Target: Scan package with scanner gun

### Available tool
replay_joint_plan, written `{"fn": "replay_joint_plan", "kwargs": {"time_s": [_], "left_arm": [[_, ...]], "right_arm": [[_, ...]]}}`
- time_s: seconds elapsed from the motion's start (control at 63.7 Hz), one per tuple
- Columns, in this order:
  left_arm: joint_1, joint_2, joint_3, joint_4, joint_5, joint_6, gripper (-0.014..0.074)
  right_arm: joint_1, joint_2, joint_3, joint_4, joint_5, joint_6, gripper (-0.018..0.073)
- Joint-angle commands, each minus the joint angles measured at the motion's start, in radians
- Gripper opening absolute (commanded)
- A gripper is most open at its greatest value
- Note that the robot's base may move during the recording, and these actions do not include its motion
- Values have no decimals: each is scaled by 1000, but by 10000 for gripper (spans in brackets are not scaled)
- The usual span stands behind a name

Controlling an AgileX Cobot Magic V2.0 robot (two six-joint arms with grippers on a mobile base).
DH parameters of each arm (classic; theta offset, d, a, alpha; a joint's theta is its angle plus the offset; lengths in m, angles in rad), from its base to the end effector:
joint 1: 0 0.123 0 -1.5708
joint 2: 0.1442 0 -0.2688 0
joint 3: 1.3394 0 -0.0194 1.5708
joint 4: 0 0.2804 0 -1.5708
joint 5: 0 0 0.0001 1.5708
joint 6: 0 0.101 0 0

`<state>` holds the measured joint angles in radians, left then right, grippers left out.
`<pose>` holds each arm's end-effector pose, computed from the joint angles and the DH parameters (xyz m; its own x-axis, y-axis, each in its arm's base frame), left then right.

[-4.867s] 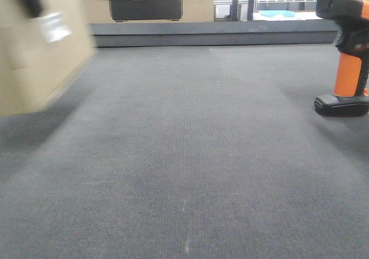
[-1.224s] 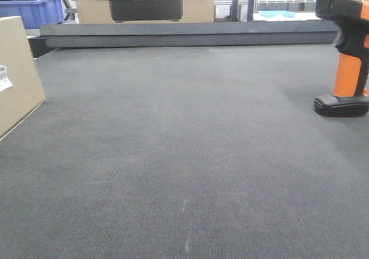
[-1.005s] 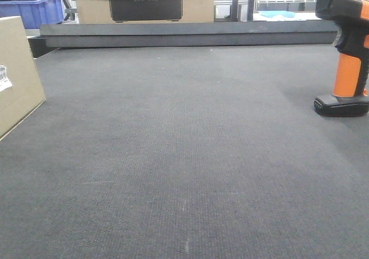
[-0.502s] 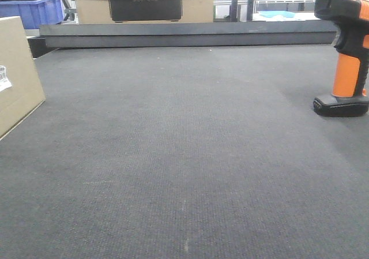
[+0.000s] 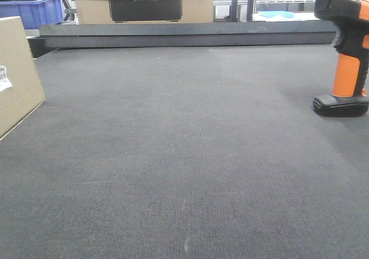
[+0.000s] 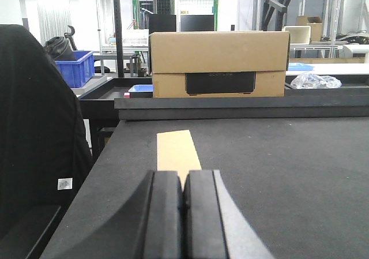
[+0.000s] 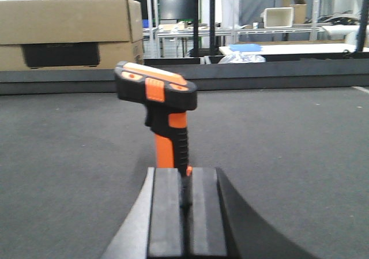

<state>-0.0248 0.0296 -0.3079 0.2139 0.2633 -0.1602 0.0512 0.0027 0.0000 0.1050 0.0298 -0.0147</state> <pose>0.0906 0.0034 0.2986 0.1062 0.0438 -0.9934 -0.0351 0.9986 0.0403 0.1125 0.0061 0.2108 0.0496 0.0928 -0.9944 -0.0590 0.9942 0.0898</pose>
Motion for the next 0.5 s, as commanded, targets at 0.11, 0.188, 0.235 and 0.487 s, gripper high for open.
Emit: {"fn": "replay_joint_plan", "kwargs": {"time_s": [0.11,0.188,0.235,0.487], "left_arm": [[3,-5,2,3,-11,-8,-101],[3,-5,2,3,-11,-8,-101],[3,-5,2,3,-11,-8,-101],[3,-5,2,3,-11,-8,-101]], "right_arm": [[54,-3,0,-35,-8,-3,-168],[50,-3,0,-35,-8,-3,-168],[50,-3,0,-35,-8,-3,-168],[50,-3,0,-35,-8,-3,-168]]}}
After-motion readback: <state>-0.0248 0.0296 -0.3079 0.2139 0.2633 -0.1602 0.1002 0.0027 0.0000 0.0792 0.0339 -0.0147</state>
